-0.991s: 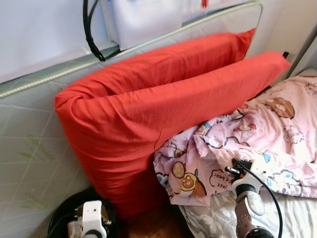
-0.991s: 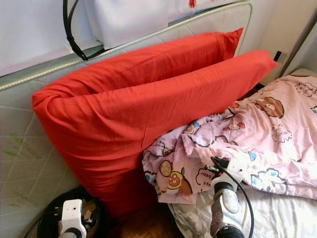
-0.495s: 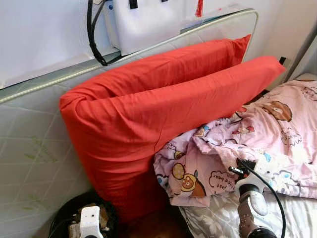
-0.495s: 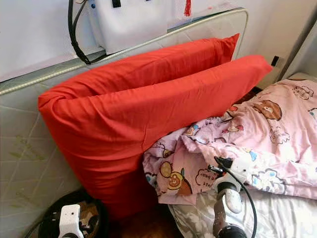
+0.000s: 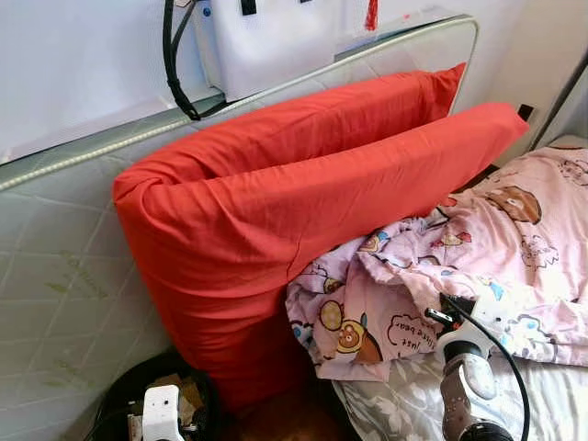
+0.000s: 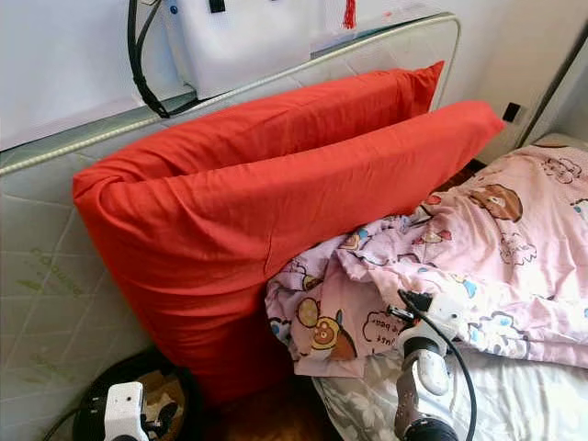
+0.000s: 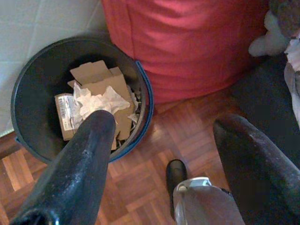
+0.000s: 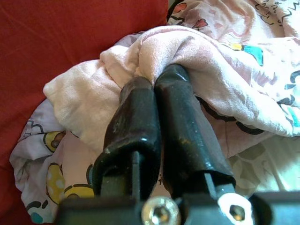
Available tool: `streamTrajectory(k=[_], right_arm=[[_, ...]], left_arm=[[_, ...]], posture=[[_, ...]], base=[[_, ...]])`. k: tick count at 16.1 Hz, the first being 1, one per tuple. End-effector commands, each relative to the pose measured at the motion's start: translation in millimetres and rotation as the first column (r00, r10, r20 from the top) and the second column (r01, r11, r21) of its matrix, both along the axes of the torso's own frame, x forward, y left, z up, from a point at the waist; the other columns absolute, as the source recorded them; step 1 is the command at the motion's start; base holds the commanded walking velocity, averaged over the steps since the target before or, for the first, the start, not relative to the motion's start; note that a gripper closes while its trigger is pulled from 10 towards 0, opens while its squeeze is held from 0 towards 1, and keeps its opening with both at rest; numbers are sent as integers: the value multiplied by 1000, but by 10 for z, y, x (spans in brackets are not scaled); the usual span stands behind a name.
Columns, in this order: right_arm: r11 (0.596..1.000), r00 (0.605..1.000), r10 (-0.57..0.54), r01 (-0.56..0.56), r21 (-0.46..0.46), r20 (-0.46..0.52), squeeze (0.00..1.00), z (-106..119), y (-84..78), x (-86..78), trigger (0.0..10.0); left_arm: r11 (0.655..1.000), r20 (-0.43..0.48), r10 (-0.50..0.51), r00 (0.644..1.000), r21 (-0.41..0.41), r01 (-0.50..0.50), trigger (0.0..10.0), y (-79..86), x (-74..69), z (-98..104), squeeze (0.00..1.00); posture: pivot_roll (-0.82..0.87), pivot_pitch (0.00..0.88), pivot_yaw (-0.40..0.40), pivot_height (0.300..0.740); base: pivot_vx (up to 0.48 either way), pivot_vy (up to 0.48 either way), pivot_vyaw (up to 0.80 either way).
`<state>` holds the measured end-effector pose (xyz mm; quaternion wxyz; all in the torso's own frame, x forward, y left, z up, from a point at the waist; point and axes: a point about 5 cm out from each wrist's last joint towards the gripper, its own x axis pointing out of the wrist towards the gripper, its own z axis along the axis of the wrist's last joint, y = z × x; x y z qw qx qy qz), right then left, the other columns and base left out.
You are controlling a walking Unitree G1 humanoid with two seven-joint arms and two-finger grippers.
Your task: Clean up the room
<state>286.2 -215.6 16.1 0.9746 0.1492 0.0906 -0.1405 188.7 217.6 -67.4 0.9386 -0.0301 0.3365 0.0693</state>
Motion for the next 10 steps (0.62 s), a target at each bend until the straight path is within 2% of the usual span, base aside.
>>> streamTrajectory(k=[1,10], right_arm=[[1000,1000,3,-3,-23,5,0,19,-7,12,10000],[999,1000,-3,3,-38,-4,0,11,-2,6,10000]], left_arm=[[1000,-31,16,999,3,-16,10000,52,-72,-34,0],[1000,-24,8,1000,5,-8,10000,45,-60,-27,0]], posture=[[-36,71,47,740],[-27,75,53,740]], base=[[0,0,0],[0,0,0]])
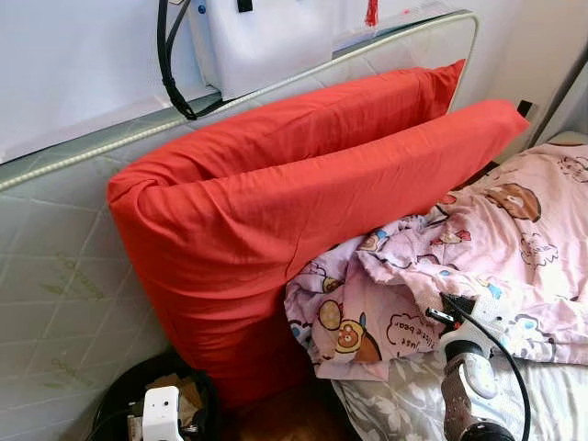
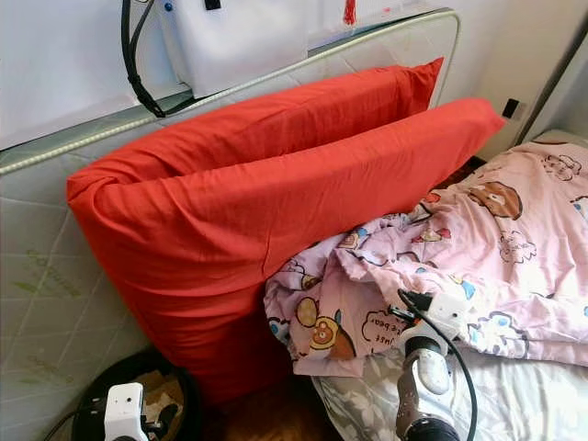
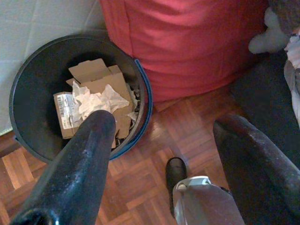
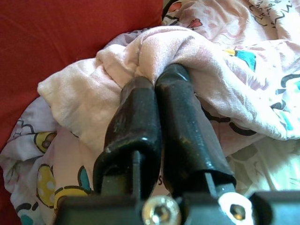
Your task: Clean up the room
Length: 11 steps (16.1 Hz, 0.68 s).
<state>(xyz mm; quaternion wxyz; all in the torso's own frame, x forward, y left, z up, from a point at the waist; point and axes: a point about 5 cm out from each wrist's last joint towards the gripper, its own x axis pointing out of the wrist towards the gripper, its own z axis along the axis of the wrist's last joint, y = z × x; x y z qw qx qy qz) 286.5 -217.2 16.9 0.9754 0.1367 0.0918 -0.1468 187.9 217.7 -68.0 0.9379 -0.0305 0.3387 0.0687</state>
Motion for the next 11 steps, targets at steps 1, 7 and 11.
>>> streamTrajectory(k=[1,7,11], right_arm=[[1000,1000,3,-3,-14,3,0,1,13,-1,10000],[1000,1000,-3,3,-17,3,0,4,2,-1,10000],[1000,1000,-2,2,-19,4,0,3,10,-1,10000]], left_arm=[[1000,-15,5,1000,8,-5,10000,41,-42,-15,0],[1000,7,-4,1000,9,4,10000,18,-5,6,0],[1000,17,-11,1000,11,11,10000,5,12,16,0]], posture=[[-28,75,53,740],[-27,68,55,740],[-28,58,56,740]], base=[[0,0,0],[-141,0,0],[-285,0,0]])
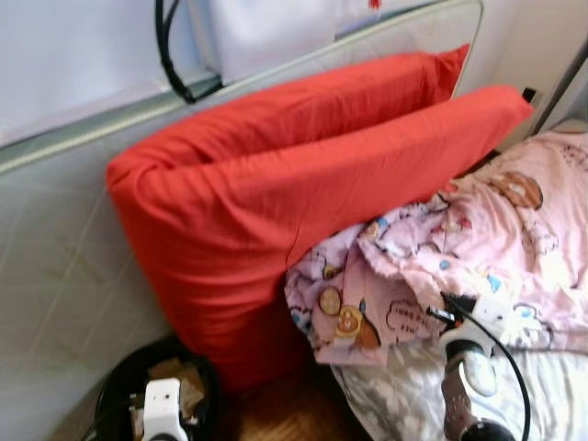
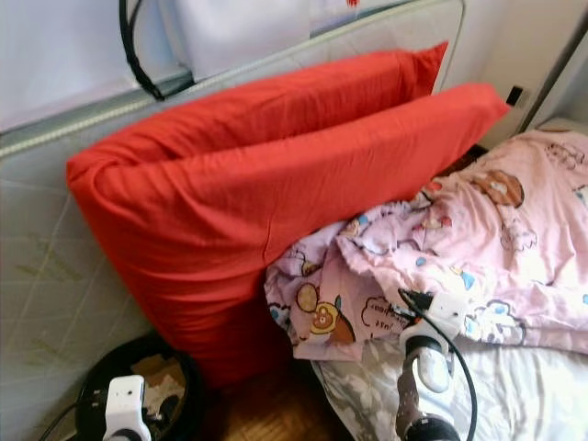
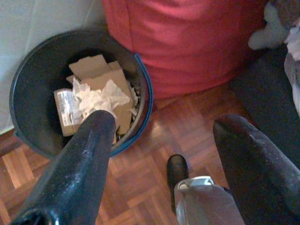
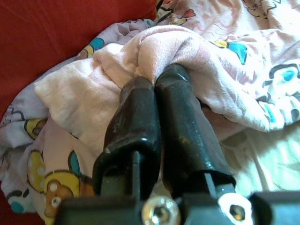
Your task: Clean up the room
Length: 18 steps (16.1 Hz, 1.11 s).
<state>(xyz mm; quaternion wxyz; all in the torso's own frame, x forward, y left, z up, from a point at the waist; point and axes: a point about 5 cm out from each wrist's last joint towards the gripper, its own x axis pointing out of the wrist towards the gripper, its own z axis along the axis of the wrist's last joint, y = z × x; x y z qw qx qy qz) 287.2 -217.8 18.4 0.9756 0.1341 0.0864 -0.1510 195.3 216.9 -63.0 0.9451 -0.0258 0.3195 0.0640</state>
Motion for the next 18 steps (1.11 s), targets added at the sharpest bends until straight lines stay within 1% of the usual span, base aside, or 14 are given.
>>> streamTrajectory(k=[1,5,7,13,18], right_arm=[[1000,1000,3,-3,-14,-4,0,-9,8,-9,10000],[999,1000,-17,17,-34,-1,0,4,-26,-11,10000],[998,1000,3,-3,-60,4,0,18,-12,-3,10000],[997,1000,-18,19,-75,12,0,36,-28,0,10000],[993,998,-54,58,-105,33,0,88,-98,10,10000]], left_arm=[[1000,-20,-2,1000,3,2,10000,8,-57,-31,0],[1000,-11,-8,1000,6,8,10000,3,-46,-21,0],[1000,-6,-10,1000,7,10,10000,-1,-45,-19,0],[1000,6,-10,1000,8,10,10000,-11,-34,-9,0],[1000,13,-10,1000,10,10,10000,-14,-25,-1,0]], posture=[[-28,55,58,740],[-27,56,61,740],[-25,61,61,740],[-21,67,61,740],[-22,70,62,740]], base=[[-285,0,0],[-281,0,0],[-285,0,0],[-282,0,0],[-282,0,0]])
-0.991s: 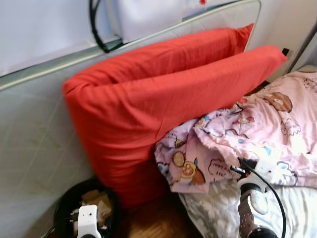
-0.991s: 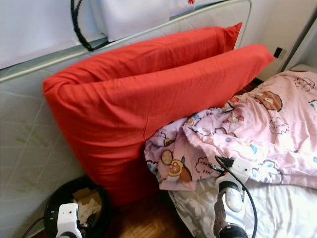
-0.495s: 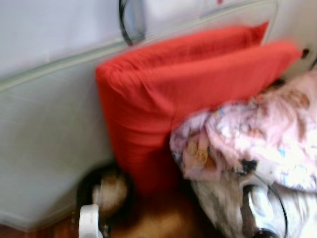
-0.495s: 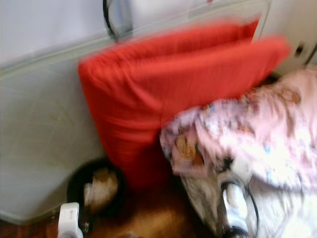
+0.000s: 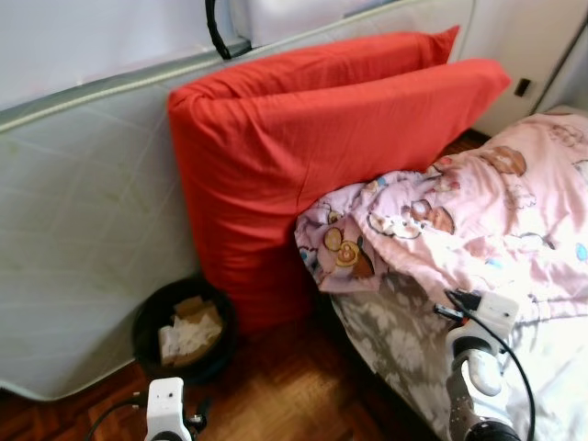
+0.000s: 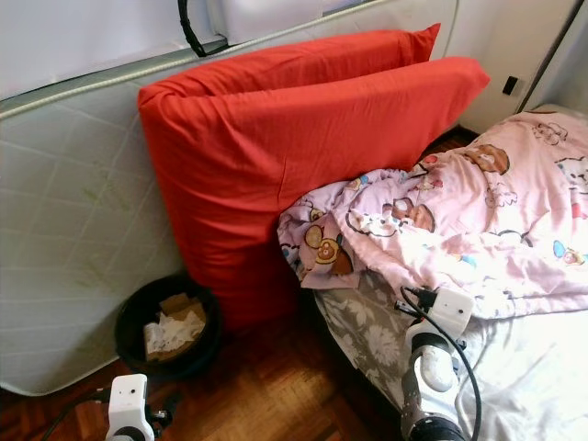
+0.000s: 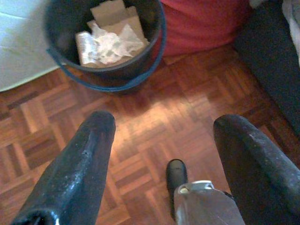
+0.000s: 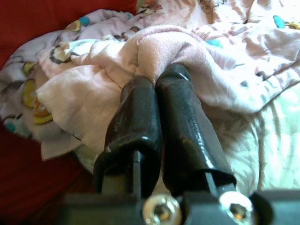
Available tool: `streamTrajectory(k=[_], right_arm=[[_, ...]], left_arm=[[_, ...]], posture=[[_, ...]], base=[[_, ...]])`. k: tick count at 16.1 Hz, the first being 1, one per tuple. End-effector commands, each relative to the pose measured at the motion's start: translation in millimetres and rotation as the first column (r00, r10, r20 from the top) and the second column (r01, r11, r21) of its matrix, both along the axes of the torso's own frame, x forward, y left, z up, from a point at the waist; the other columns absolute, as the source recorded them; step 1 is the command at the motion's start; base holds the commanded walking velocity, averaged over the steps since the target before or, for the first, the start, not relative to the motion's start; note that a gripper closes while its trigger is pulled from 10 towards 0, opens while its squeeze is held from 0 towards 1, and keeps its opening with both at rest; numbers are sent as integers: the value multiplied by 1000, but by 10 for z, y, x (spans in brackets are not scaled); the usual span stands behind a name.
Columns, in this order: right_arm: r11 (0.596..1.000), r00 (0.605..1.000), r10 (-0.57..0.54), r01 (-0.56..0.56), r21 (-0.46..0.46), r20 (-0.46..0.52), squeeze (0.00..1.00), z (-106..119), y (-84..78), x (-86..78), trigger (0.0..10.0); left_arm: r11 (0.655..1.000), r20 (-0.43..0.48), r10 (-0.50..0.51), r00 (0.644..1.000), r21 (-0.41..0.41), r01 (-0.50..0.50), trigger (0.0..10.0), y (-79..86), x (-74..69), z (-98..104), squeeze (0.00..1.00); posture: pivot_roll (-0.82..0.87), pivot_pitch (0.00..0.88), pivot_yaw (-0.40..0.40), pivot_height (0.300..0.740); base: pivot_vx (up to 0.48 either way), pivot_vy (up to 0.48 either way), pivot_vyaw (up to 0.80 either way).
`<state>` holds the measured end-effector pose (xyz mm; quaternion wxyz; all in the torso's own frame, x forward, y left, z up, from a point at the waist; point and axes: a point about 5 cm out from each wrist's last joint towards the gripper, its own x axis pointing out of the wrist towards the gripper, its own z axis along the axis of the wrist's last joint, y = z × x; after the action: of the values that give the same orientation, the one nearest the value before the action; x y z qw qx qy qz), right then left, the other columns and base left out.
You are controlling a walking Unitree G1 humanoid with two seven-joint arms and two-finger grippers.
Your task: Clean up the room
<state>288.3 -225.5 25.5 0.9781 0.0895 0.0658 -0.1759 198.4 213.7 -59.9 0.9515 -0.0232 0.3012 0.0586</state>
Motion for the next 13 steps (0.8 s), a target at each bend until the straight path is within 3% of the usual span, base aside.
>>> streamTrajectory(k=[1,6,13], right_arm=[[1000,1000,-14,14,-24,18,0,37,-30,7,10000],[997,998,-16,21,-77,68,0,144,-19,59,10000],[986,984,-59,84,-147,169,0,346,-93,94,10000]], left_arm=[[1000,-24,2,1000,7,-1,10000,18,-56,-32,0],[1000,-22,0,1000,9,0,10000,21,-56,-29,0],[1000,-33,-3,999,17,3,10000,17,-73,-42,0]], posture=[[-22,71,63,740],[-20,73,63,740],[-24,77,60,740]], base=[[-281,0,0],[-280,0,0],[0,0,0]])
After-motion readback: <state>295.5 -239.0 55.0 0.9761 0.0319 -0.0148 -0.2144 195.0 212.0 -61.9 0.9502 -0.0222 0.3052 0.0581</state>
